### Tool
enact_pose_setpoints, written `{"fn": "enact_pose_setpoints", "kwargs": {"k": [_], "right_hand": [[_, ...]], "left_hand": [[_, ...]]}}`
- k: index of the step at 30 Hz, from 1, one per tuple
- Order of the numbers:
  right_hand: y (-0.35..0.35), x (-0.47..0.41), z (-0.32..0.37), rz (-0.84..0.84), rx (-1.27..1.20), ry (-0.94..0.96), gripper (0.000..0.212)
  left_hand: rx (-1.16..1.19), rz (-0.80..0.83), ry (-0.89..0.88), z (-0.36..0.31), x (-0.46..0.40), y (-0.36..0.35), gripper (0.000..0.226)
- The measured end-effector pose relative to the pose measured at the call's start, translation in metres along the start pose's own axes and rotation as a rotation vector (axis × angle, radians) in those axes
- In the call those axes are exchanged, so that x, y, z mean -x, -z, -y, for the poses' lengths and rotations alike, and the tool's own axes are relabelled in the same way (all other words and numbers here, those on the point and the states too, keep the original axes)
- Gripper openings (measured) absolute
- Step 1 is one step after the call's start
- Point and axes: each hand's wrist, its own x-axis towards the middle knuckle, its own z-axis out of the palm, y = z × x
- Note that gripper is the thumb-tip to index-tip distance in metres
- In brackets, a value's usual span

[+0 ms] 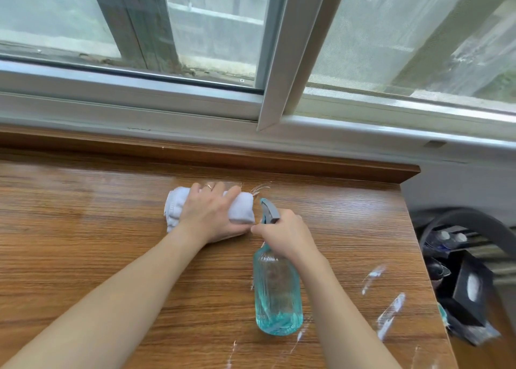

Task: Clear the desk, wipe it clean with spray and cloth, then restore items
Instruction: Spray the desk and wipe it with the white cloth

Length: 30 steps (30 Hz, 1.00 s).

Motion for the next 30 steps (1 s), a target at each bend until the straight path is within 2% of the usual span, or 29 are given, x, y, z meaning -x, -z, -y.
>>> {"fn": "enact_pose_setpoints", "kwargs": {"k": [7,16,21,30], "right_hand": [[-0.001,0.002,-0.002,-0.057,0.005,-0.023,0.025],[0.001,0.002,-0.007,-0.049,-0.046,-0.018,0.019],[0.004,-0.001,-0.011,-0.046,-0.092,-0.030,0.018],[-0.003,0.001,-0.016,-0.041,-0.083,0.004,0.020]], "left_hand": [[0.001,0.040,0.060,0.000,-0.013,0.005,0.087],[-0.014,-0.068,0.018,-0.010,0.024,-0.001,0.082],[-0.043,-0.064,-0.016,-0.008,0.003,-0.008,0.084],[-0.089,0.001,0.044,-0.009,-0.056,-0.006,0.092]]}}
